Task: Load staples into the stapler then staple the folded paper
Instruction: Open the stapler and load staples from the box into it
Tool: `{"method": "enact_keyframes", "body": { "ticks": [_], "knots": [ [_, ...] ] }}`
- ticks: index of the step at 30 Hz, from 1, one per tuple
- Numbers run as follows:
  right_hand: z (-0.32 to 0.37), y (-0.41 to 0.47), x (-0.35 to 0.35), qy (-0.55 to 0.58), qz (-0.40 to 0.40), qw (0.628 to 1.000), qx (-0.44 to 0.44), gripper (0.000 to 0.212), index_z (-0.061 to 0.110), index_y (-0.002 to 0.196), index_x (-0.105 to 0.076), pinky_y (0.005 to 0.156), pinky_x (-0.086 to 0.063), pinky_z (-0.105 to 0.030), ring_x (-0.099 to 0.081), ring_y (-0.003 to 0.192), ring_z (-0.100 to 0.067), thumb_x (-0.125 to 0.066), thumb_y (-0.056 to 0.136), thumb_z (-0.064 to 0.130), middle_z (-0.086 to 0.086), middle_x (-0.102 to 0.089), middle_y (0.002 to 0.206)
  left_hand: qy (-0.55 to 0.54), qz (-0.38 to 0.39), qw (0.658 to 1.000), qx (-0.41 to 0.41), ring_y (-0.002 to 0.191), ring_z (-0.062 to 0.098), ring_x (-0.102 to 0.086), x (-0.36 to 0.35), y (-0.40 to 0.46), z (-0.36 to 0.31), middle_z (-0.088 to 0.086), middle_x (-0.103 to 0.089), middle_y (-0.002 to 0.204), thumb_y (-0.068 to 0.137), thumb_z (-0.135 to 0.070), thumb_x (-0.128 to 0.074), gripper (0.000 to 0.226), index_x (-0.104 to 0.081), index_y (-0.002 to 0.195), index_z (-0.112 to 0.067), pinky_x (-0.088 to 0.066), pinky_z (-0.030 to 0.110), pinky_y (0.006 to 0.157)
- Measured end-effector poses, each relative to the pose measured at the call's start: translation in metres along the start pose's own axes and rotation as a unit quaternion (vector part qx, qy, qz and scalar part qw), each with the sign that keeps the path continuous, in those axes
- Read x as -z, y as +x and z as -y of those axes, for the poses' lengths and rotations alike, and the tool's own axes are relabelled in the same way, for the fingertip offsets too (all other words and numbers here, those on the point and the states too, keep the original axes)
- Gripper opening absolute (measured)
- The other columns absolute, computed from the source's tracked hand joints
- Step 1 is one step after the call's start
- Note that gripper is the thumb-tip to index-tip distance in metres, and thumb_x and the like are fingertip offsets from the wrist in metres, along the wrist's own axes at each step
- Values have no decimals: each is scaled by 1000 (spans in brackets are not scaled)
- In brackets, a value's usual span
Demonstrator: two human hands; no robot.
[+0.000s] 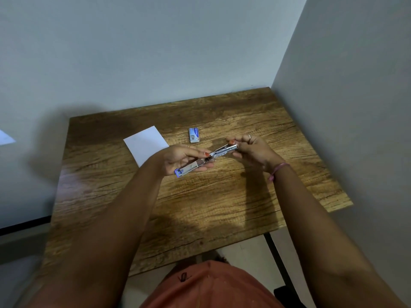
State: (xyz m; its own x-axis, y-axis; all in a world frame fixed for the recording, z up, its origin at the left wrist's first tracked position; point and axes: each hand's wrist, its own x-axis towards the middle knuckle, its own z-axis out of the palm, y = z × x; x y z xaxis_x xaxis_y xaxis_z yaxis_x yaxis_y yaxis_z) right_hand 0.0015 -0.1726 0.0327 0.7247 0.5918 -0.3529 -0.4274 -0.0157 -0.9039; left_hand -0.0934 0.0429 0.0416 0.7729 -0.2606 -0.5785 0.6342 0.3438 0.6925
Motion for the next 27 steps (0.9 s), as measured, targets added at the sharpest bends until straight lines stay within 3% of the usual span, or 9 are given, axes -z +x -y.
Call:
{"method": "enact_keyframes", "body": {
  "ticks": [5, 9, 12, 15, 17, 19, 21, 24, 27],
  "knots": [
    [-1, 2, 10, 71, -71, 995, 3, 17, -1, 103, -61, 62, -56, -14, -69, 65, -7, -48, 92, -4, -10, -66, 91, 89, -77, 993, -28, 87, 20, -73, 16, -6, -13, 9, -75, 97, 94, -20, -56, 22, -63, 112, -10, -59, 23, 68],
    [-8, 1, 20, 170, -163, 971, 35, 15, 5, 85, -60, 64, -57, -17, -70, 63, -9, -51, 91, -4, -7, -62, 86, 75, -237, 959, -133, 77, 12, -72, 29, 1, -22, -2, -75, 90, 96, -37, -52, 26, -65, 102, -15, -54, 24, 73],
    [-16, 4, 21, 199, -217, 954, 58, 10, 2, 87, -61, 66, -58, -20, -70, 67, -12, -54, 89, -6, -5, -65, 86, 84, -317, 926, -188, 67, 4, -67, 33, 13, -21, -1, -70, 91, 96, -24, -54, 19, -63, 106, -11, -51, 20, 67],
    [-21, 7, 19, 206, -248, 945, 47, 6, -2, 88, -62, 67, -59, -23, -70, 70, -13, -57, 88, -5, -8, -66, 94, 187, -328, 900, -220, 58, -6, -64, 31, 26, -16, -2, -68, 84, 91, -6, -57, 19, -65, 108, -5, -48, 8, 52],
    [-21, 10, 18, 198, -256, 945, 44, 8, -1, 87, -64, 69, -57, -23, -70, 66, -12, -57, 88, -4, -8, -66, 90, 266, -328, 879, -221, 82, 3, -67, 30, 34, -13, 4, -70, 99, 88, -2, -59, 24, -64, 112, -3, -50, 10, 67],
    [-22, 14, 17, 197, -262, 944, 45, 8, 1, 87, -64, 71, -56, -23, -70, 64, -11, -58, 88, -4, -7, -65, 87, 338, -321, 857, -220, 103, 19, -64, 30, 41, -10, 11, -66, 116, 86, -2, -61, 30, -62, 116, -3, -50, 25, 88],
    [-22, 17, 17, 205, -271, 939, 45, 7, 0, 88, -64, 72, -57, -23, -69, 68, -11, -58, 87, -5, -5, -64, 87, 408, -322, 824, -228, 110, 25, -61, 31, 46, -7, 13, -58, 127, 85, -4, -64, 37, -59, 122, -5, -47, 31, 95],
    [-22, 19, 18, 192, -288, 937, 43, 9, 3, 84, -63, 71, -59, -23, -67, 80, -16, -60, 86, -5, -3, -64, 86, 492, -334, 772, -224, 124, 25, -49, 33, 50, -5, 11, -43, 140, 85, -12, -66, 51, -50, 134, -10, -36, 28, 102],
    [-25, 20, 19, 121, -307, 943, 43, 18, 10, 75, -60, 69, -58, -21, -66, 77, -16, -61, 86, -4, -2, -63, 83, 529, -321, 753, -226, 136, 24, -36, 36, 54, -4, 10, -33, 150, 86, -13, -65, 61, -40, 142, -9, -29, 26, 107]
  ]
}}
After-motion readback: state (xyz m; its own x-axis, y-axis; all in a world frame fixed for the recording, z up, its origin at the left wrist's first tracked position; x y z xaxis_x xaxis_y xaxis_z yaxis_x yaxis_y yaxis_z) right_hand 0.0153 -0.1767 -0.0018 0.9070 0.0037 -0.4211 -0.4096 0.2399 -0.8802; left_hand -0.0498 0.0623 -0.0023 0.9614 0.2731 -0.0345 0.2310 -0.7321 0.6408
